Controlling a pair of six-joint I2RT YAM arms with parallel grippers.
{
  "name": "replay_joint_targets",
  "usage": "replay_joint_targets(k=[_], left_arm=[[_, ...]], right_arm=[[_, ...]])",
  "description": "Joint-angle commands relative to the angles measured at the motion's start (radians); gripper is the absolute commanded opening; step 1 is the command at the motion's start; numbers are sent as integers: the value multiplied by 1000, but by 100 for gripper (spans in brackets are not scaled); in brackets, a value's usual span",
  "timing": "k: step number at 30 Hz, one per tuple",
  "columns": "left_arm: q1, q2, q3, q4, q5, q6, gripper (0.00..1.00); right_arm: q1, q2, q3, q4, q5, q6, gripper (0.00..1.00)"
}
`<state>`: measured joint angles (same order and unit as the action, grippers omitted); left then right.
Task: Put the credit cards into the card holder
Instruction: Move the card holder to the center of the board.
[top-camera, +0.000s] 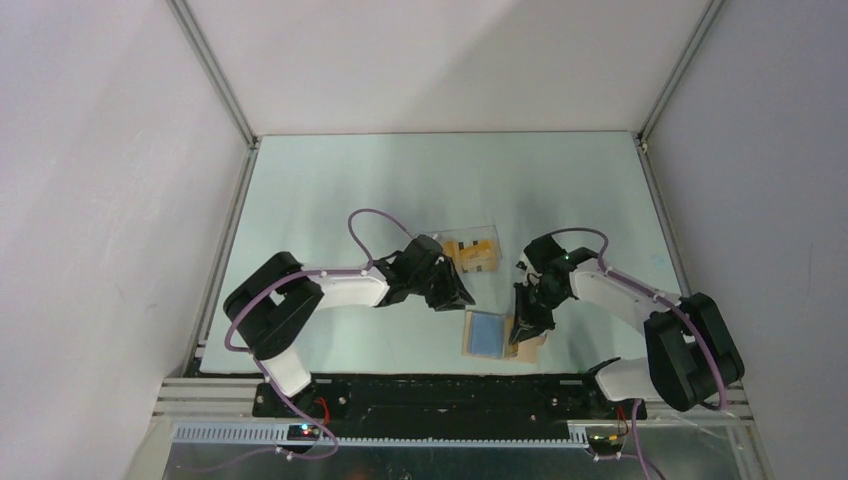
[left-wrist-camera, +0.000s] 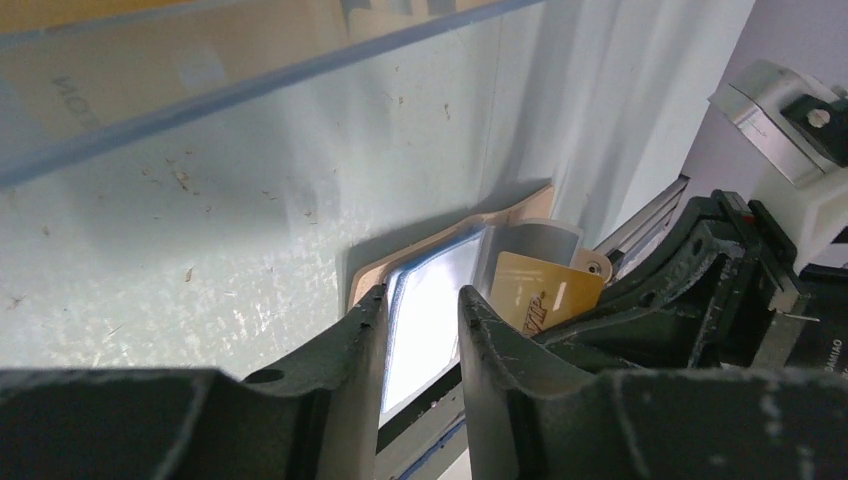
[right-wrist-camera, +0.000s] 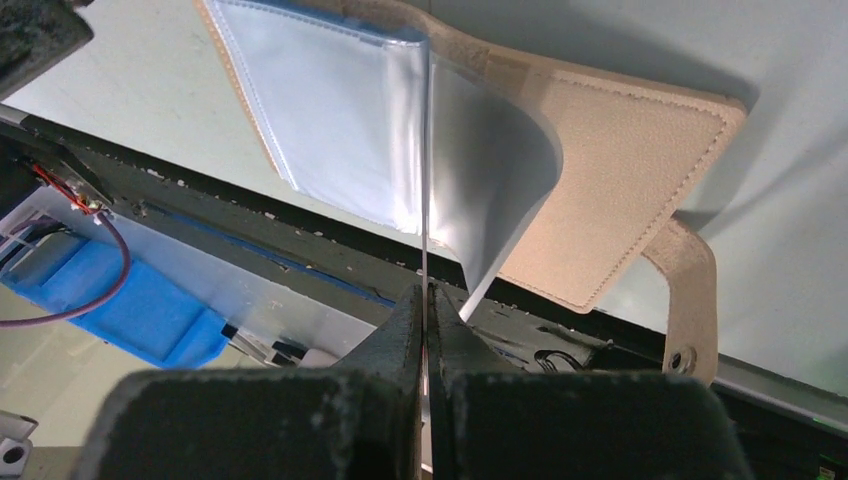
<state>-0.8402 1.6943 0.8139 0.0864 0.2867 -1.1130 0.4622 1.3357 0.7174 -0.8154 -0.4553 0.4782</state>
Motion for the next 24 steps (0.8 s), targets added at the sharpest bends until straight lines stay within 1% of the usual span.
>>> replay_joint_targets(k=[1, 6, 12, 17, 20, 24], left_arm=[[-5, 2, 30, 6, 12, 29, 36], [-4, 9, 24, 6, 15, 23, 37], [1, 15, 15, 4, 12, 15, 38], [6, 15, 10, 2, 13, 13, 39], [10, 4, -1, -3, 6, 12, 39], [16, -2, -7, -7, 4, 12, 39]], right_arm=[[6, 37, -1, 29, 0, 2, 0], [12, 59, -1, 73, -75, -12, 0], [25, 44, -1, 84, -105, -29, 0], [14, 99, 1, 90, -107, -30, 0], [1, 139, 22, 63, -91, -28, 0], [-1, 105, 29, 36, -65, -19, 0]])
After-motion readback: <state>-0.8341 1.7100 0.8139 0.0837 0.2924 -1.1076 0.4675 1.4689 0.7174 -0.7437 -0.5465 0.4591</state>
